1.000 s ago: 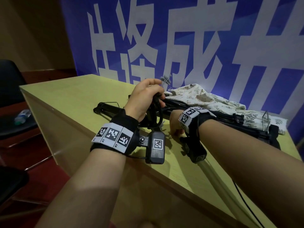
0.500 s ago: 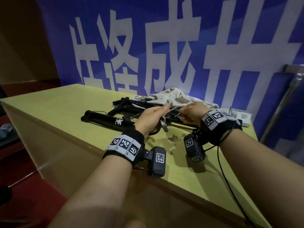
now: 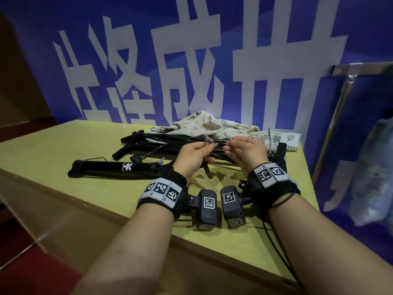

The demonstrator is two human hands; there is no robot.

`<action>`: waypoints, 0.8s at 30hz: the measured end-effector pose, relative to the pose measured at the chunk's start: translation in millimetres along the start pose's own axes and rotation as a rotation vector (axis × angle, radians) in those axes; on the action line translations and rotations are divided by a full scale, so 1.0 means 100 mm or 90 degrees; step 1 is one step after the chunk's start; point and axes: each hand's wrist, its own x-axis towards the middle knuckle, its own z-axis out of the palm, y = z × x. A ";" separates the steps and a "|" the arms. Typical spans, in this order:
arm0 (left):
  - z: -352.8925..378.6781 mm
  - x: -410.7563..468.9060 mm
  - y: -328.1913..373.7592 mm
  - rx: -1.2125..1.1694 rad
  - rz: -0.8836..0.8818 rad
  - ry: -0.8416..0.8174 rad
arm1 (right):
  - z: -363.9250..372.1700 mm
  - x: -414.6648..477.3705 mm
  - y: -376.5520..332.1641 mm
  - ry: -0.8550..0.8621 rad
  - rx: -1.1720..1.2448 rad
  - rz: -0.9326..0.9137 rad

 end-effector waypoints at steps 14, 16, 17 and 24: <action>0.01 0.16 -0.19 -0.179 -0.103 0.021 | -0.03 0.02 0.19 -0.064 -0.069 0.078; 0.00 0.14 -0.20 -0.184 -0.099 0.017 | -0.03 -0.01 0.20 -0.073 -0.093 0.076; 0.00 0.14 -0.21 -0.190 -0.099 0.016 | -0.03 -0.03 0.21 -0.079 -0.102 0.076; 0.00 0.11 -0.21 -0.241 -0.103 0.023 | -0.03 -0.10 0.21 -0.113 -0.118 0.072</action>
